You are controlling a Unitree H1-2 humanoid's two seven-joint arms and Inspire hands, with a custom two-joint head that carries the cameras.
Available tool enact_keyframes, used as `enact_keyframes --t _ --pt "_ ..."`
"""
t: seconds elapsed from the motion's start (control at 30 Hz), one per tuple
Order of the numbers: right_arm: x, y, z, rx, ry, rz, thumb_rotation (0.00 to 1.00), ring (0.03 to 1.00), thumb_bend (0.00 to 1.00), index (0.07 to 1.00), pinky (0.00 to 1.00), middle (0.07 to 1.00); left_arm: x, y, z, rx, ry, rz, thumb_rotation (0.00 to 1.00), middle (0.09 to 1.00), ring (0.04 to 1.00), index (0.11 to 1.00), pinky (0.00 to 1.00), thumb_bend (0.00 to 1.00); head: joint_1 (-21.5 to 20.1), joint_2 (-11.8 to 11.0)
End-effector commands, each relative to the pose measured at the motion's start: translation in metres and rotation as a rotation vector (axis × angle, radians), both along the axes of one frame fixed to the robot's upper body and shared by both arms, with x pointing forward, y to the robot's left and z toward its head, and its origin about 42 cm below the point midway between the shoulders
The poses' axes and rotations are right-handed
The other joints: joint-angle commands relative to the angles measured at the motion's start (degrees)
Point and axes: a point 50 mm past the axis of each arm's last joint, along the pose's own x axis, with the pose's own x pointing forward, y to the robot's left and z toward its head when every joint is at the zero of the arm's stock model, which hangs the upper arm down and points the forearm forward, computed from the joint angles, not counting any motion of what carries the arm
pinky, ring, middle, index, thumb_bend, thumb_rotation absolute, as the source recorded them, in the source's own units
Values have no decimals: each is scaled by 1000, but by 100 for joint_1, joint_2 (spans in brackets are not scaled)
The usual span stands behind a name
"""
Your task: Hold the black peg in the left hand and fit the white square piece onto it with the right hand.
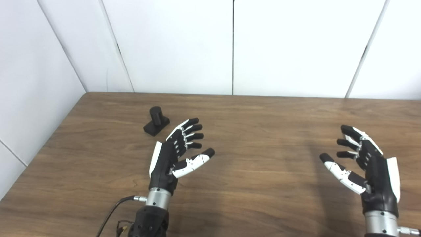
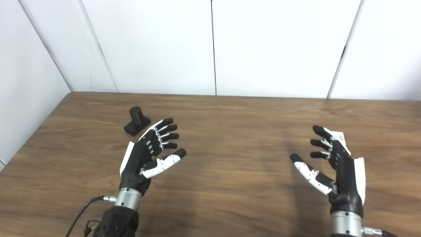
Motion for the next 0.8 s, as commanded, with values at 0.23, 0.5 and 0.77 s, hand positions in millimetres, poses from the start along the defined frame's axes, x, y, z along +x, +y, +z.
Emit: enact_keyframes --t 0.23,0.5,0.77 --pt "2 3 18 -7 -69 7 125 723 615 760 585 804 6 3 27 57 -91 67 158 793 745 791 659 748 29 21" --pt "0 3 18 6 -62 3 132 725 623 758 588 800 11 12 36 164 -93 130 155 808 795 774 713 740 25 24" --pt "0 2 18 7 -60 0 130 720 617 756 577 799 16 22 42 239 -89 166 124 814 790 753 695 740 58 50"
